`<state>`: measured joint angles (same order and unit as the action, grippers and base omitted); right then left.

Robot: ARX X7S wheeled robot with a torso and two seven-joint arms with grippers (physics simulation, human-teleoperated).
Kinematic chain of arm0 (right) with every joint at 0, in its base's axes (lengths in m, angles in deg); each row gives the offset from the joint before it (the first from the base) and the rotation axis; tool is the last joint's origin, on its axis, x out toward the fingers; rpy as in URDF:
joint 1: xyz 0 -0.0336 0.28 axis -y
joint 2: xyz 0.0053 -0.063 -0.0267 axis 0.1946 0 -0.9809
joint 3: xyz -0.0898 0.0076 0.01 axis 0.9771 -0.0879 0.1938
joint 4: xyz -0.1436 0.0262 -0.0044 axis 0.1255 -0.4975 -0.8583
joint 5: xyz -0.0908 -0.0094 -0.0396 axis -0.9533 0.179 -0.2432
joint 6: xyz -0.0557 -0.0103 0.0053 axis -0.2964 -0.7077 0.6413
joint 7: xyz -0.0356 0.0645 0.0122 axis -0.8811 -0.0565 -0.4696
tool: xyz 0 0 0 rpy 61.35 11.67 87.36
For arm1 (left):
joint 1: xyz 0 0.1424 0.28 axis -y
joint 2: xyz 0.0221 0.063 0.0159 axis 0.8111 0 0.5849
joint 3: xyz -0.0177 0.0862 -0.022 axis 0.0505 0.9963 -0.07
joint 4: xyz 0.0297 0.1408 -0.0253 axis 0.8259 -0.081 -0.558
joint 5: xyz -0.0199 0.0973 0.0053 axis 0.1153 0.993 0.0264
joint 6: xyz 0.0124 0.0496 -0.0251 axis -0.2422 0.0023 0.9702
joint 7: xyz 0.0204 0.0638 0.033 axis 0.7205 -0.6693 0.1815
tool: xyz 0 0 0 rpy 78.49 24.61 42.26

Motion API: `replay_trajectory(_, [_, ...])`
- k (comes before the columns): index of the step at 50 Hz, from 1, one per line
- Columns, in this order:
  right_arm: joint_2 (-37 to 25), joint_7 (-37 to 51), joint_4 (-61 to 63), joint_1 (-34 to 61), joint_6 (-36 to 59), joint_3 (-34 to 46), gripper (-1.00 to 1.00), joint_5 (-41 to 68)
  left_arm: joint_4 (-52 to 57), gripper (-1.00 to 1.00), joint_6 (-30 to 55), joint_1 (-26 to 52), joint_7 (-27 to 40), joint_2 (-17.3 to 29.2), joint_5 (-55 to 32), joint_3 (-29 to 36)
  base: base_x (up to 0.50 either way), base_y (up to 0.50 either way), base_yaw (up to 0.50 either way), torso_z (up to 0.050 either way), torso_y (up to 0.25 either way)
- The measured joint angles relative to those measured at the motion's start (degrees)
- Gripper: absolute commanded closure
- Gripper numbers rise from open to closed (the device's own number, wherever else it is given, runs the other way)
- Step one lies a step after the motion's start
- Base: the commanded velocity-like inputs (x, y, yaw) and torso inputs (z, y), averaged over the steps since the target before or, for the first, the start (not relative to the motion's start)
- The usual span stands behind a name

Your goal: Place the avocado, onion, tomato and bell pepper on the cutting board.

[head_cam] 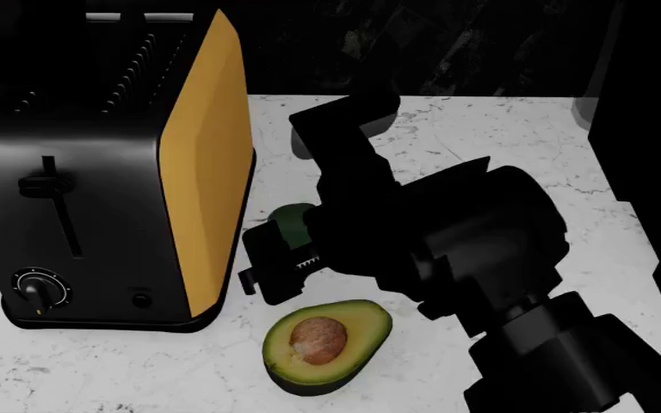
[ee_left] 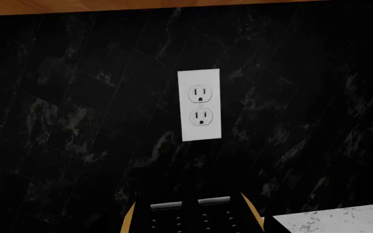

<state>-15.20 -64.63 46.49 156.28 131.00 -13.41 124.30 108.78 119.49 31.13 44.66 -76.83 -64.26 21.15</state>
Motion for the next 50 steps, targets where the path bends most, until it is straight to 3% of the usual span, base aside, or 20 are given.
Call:
replay_trajectory(13, [-9.3, 18.86, 25.57, -7.17, 11.92, -14.79, 1.0, 15.13, 0.54, -1.0, 2.15, 1.41, 0.69, -0.69, -1.68, -0.21, 0.0, 0.0, 0.0, 0.0, 0.0])
replay_trajectory(21, [-13.87, 37.12, 40.76, -12.74, 18.36, -25.58, 1.0, 32.08, 0.29, -1.0, 3.78, 3.06, 6.93, 0.39, -10.91, -0.48, 0.0, 0.0, 0.0, 0.0, 0.0])
replay_trajectory(35, [-23.59, 65.1, 56.57, -13.26, 17.19, -31.08, 1.0, 61.43, -3.92, -1.0, 4.66, 7.1, 27.02, 5.61, -38.36, 2.64, 0.0, 0.0, 0.0, 0.0, 0.0])
replay_trajectory(44, [-28.53, 73.0, 61.47, -13.23, 14.92, -32.36, 1.0, 70.48, -11.09, -1.0, 2.83, 13.99, 46.13, 8.27, -65.6, 9.05, 0.0, 0.0, 0.0, 0.0, 0.0])
replay_trajectory(50, [-31.3, 76.1, 63.66, -13.48, 13.26, -32.99, 1.0, 74.55, -15.62, -1.0, 1.19, 19.56, 53.8, 9.01, -78.87, 13.64, 0.0, 0.0, 0.0, 0.0, 0.0])
